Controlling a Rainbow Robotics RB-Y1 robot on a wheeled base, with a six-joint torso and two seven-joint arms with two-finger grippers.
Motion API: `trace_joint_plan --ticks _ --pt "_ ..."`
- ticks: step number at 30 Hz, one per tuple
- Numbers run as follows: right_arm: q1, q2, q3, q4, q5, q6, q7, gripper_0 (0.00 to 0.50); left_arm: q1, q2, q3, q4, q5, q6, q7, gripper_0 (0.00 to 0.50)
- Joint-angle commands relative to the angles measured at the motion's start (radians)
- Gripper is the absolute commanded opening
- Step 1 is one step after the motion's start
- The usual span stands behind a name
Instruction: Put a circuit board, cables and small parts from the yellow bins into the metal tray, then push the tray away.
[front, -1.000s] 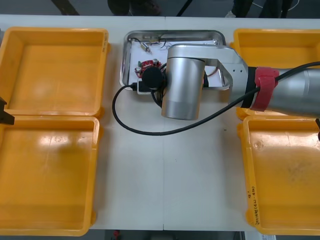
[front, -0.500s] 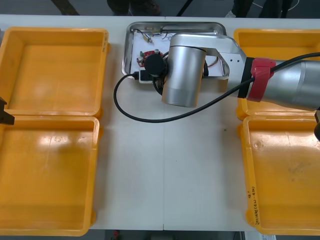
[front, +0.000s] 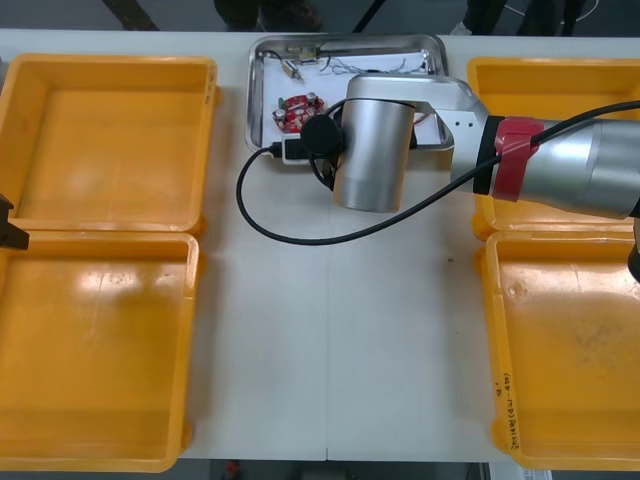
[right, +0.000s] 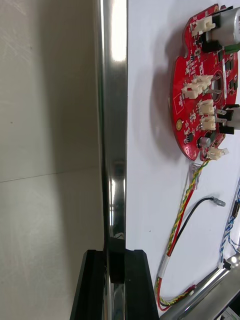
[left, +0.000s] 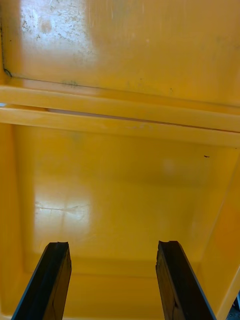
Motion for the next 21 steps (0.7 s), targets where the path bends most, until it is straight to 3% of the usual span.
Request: trace_joint_plan --ticks 1,6,7,8,9,10,11,12,17,21 --pt "-0.057 0.017 0.004 0.009 0.011 -0.007 0.023 0.0 0.012 0.046 0.029 -0.026 0.002 0.007 -0.091 0.5" --pt "-0.057 0.023 0.004 0.022 0.005 -0.007 0.026 0.0 0.012 0.046 0.029 -0.026 0.002 0.007 -0.091 0.5" --pt "-0.057 0.024 0.002 0.028 -0.004 -0.01 0.029 0.032 0.012 0.046 0.029 -0.026 0.002 0.007 -0.091 0.5" --pt "-0.057 0.031 -0.004 0.035 -0.016 -0.01 0.029 0.126 0.012 0.046 0.029 -0.026 0.002 0.007 -0.091 0.5" --pt "-0.057 0.034 -0.008 0.042 -0.018 -0.01 0.029 0.261 0.012 0.046 0.029 -0.026 0.002 0.007 -0.091 0.5" --pt "-0.057 0.037 -0.008 0.043 -0.018 -0.01 0.029 0.329 0.012 0.046 0.029 -0.026 0.002 0.007 -0.091 0.5" --pt "-0.057 0.038 -0.01 0.046 -0.018 -0.009 0.029 0.446 0.012 0.046 0.029 -0.026 0.002 0.007 -0.091 0.5" --pt "-0.057 0.04 -0.012 0.048 -0.016 -0.01 0.031 0.5 0.012 0.046 0.029 -0.026 0.002 0.007 -0.091 0.5" --pt "-0.057 0.04 -0.021 0.049 -0.018 -0.01 0.032 0.5 0.012 0.046 0.029 -0.026 0.002 0.007 -0.091 0.5" --pt "-0.057 0.04 -0.062 0.051 -0.07 0.008 0.037 0.5 0.012 0.046 0.029 -0.026 0.002 0.007 -0.091 0.5"
